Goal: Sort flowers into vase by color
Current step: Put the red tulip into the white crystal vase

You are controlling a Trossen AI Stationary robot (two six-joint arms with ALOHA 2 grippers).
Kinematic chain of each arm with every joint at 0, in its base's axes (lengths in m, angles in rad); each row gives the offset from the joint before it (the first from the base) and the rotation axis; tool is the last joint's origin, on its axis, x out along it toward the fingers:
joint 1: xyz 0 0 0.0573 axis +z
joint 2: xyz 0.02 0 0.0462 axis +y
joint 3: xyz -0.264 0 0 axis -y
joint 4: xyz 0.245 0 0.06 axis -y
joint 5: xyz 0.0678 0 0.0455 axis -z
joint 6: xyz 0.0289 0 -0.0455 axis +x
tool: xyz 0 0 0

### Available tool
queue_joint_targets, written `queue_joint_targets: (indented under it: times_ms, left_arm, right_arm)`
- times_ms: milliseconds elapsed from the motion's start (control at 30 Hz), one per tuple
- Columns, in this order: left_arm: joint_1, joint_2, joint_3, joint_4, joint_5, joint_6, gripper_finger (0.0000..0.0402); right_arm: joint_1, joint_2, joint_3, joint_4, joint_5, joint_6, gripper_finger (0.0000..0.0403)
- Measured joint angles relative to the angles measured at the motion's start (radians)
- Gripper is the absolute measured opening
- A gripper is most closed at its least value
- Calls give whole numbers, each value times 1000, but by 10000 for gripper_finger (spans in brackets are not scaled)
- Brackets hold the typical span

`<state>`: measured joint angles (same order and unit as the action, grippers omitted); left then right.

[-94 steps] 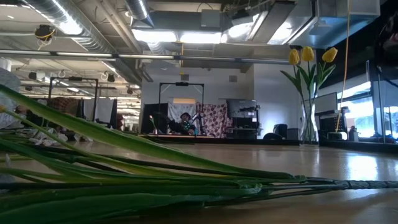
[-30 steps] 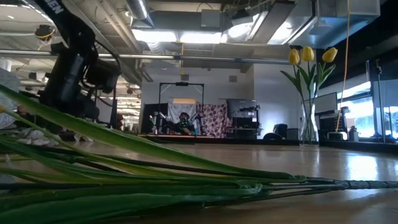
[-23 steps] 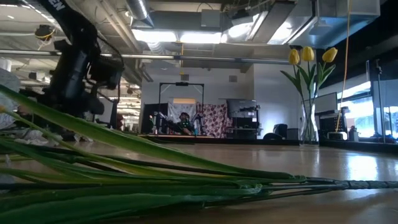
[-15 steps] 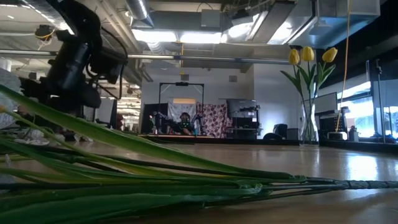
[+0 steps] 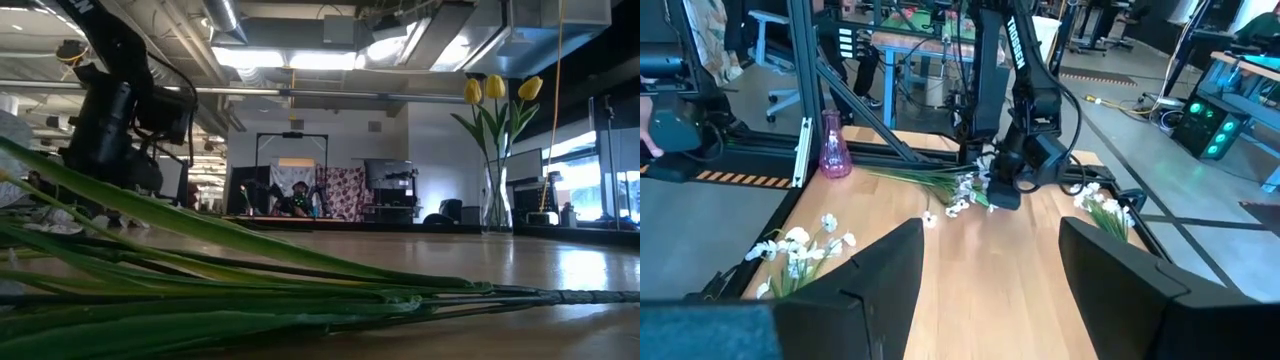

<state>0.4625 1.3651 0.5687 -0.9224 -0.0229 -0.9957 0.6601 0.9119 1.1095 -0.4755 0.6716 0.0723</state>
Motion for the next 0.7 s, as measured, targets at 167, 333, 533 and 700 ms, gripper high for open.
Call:
queue_joint_targets:
  times_ms: [167,333,533,700]
  left_arm:
    - [-7,1,28,47,-55,-8,81]
    - [-43,-30,193,53,-82,5,15]
    - [-137,-77,498,148,-167,84,32]
    - [-295,-94,658,473,-241,292,37]
  right_arm:
    - [0,-5,1,0,0,-2,234]
    - [0,-16,46,1,1,-67,234]
    - [0,-16,88,0,-6,-169,234]
    - [0,-9,88,-17,54,-207,234]
